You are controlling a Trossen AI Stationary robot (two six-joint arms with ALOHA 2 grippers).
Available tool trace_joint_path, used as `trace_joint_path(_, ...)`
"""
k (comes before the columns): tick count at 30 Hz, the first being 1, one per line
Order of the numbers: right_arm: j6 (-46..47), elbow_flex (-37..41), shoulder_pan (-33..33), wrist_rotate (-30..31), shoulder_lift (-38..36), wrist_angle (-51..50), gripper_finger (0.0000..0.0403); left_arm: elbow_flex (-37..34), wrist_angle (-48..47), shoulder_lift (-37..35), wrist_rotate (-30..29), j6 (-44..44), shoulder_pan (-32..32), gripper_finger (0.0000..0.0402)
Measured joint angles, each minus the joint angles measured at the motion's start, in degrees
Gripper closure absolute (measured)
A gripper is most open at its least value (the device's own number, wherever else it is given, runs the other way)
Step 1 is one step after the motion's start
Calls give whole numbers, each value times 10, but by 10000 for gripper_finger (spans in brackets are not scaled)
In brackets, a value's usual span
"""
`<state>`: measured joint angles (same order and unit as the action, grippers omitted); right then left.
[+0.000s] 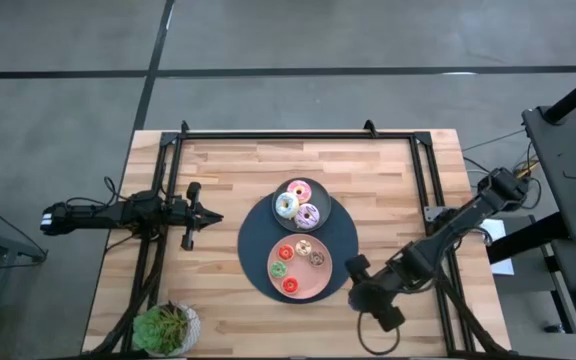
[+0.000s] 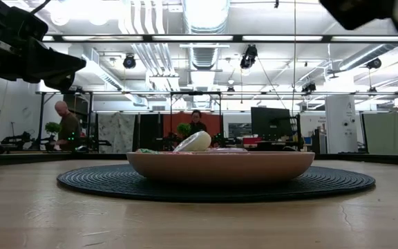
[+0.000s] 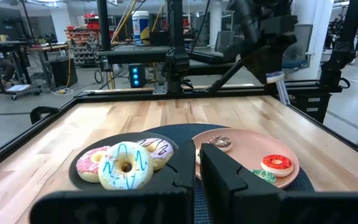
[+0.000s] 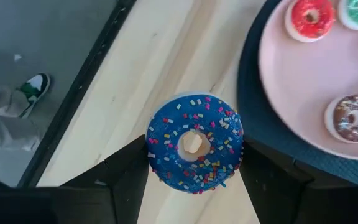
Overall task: Pick & Place donuts
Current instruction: Put the small purple doughnut into the pink plate
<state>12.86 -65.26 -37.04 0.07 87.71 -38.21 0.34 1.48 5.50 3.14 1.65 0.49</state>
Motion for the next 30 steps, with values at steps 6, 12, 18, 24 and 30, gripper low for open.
trace_joint_path(6, 0, -58, 33, -1, 40, -7, 177, 0, 0, 0, 0, 0, 0, 402)
trace_joint_path(12, 2, -107, 58, 0, 81, -8, 177, 0, 0, 0, 0, 0, 0, 402)
trace_joint_path(18, 1, -141, 84, 0, 118, -15, 177, 0, 0, 0, 0, 0, 0, 402)
trace_joint_path(24, 0, -134, 124, 0, 119, -19, 177, 0, 0, 0, 0, 0, 0, 402)
trace_joint_path(30, -38, -119, 163, -1, 119, -19, 177, 0, 0, 0, 0, 0, 0, 402)
